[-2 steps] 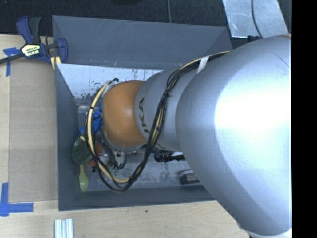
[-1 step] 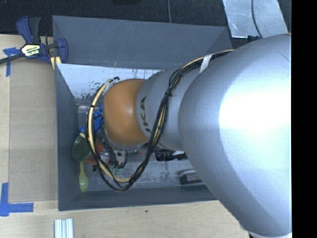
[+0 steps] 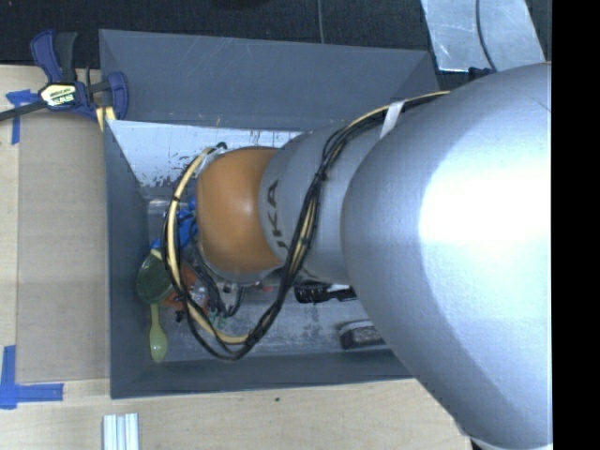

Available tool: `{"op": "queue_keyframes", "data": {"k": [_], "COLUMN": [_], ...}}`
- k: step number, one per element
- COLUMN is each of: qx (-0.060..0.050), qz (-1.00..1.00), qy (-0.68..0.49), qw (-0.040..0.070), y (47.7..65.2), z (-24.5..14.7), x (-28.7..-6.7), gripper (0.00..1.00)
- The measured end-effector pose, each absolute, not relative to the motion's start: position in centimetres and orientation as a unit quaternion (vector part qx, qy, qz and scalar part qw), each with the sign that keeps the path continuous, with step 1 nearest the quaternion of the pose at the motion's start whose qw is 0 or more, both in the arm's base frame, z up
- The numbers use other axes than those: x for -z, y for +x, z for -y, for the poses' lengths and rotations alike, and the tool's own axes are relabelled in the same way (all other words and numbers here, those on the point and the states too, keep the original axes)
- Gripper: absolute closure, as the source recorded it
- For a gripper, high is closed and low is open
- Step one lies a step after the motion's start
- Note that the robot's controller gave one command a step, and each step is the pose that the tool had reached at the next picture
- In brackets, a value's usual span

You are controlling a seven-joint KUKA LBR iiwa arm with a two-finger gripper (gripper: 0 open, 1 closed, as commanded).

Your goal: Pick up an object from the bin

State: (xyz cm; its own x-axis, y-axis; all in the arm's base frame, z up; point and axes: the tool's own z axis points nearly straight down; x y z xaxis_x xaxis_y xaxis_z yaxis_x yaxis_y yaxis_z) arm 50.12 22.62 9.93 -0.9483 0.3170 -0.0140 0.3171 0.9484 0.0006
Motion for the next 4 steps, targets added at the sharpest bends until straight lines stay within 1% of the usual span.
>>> {"op": "queue_keyframes", "data": {"k": [1,2,4], "qx": [0.004,0.001,0.002], "qz": [-0.987,-0.987,-0.987], "qy": [0.161,0.160,0.159], "qw": [0.002,0.007,0.006], "y": [49.9,50.1,50.1], "z": [-22.5,-22.6,-22.5], "x": [-12.7,-16.6,-18.8], "gripper": [1.00,1.00,1.00]}}
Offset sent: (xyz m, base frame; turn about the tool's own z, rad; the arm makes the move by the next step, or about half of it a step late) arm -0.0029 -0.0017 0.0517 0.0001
